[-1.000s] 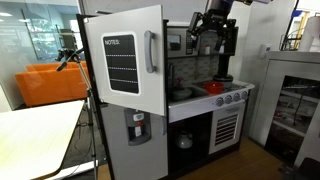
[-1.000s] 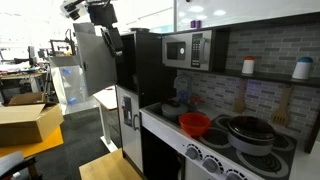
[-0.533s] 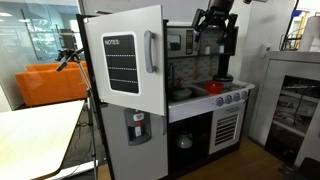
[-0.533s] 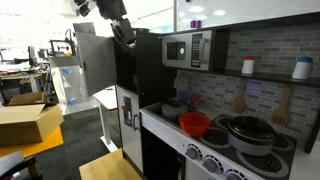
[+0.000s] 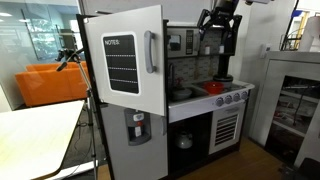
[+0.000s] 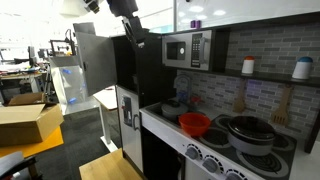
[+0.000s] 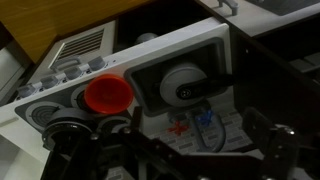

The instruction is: Open the microwave door

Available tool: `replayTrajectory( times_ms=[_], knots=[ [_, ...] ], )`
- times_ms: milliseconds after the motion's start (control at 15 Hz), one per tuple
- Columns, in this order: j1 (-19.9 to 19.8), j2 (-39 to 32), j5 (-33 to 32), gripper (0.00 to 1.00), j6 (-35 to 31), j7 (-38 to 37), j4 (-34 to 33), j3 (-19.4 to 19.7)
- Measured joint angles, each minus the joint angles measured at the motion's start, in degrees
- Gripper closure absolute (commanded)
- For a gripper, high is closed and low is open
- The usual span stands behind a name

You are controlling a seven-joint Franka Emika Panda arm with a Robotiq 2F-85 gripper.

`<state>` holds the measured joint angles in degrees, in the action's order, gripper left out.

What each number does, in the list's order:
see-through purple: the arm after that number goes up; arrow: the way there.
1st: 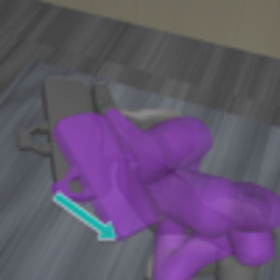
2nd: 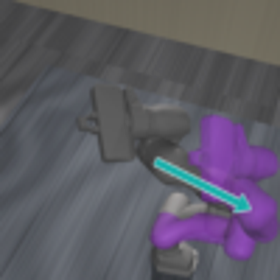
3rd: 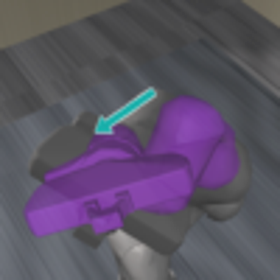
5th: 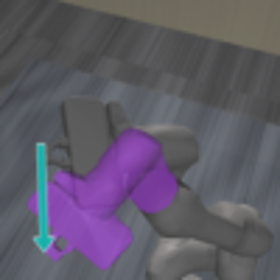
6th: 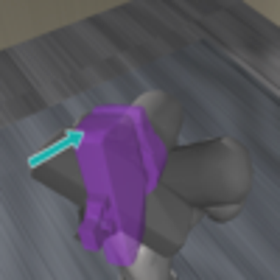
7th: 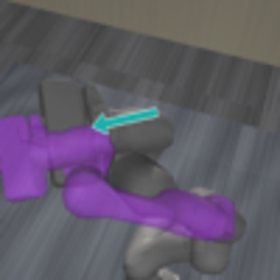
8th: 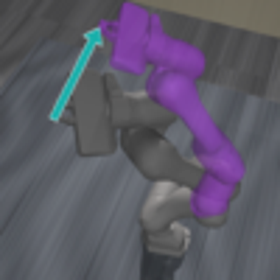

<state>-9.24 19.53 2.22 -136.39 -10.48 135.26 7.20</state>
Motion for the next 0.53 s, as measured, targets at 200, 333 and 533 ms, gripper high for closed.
replayTrajectory(
  times_ms=[200, 333, 533],
  knots=[
    [-0.2, -2.5, 4.6, 0.0, 0.1, 0.0, -2.4, 3.1],
    [-0.4, -4.2, 8.7, 0.0, 0.3, 0.2, -4.3, 5.5],
    [-0.7, -6.6, 15.2, 0.0, 0.6, 0.4, -7.1, 8.7]
  ],
)
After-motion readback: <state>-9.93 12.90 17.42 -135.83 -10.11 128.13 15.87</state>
